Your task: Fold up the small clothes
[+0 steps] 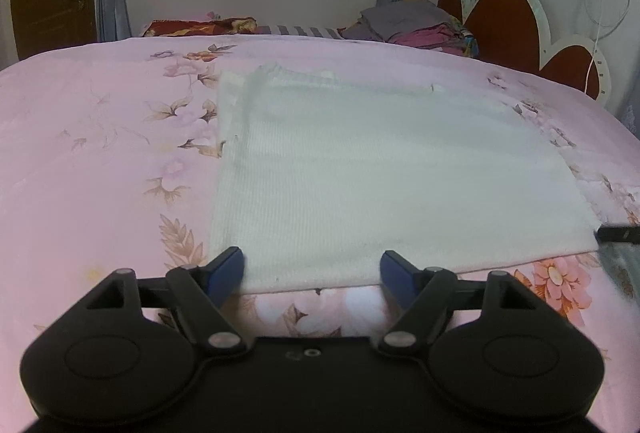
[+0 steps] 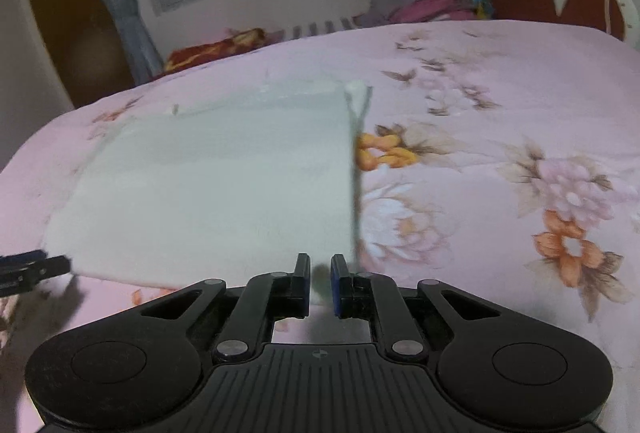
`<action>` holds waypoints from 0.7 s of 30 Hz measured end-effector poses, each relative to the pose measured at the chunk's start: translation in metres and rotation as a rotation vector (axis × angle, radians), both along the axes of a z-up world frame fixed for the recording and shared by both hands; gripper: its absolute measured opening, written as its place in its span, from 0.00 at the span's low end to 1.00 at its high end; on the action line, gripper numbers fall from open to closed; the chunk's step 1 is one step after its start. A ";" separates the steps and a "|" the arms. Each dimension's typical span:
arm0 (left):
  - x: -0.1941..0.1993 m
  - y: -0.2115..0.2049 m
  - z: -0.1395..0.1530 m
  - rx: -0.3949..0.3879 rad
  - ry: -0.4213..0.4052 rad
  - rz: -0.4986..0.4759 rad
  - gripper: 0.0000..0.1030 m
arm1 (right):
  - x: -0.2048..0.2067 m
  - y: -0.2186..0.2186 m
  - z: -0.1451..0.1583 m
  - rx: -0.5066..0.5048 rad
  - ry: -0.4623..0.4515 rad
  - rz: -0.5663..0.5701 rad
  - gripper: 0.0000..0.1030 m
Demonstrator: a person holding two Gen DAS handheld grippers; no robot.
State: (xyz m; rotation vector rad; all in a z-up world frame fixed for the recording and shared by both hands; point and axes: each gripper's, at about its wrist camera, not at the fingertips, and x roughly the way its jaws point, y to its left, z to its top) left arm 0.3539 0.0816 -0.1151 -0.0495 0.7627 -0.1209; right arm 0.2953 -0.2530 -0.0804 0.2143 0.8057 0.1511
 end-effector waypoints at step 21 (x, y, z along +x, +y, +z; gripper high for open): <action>-0.025 0.016 0.027 -0.034 -0.068 0.159 0.89 | -0.002 0.002 0.010 0.012 -0.028 -0.050 0.16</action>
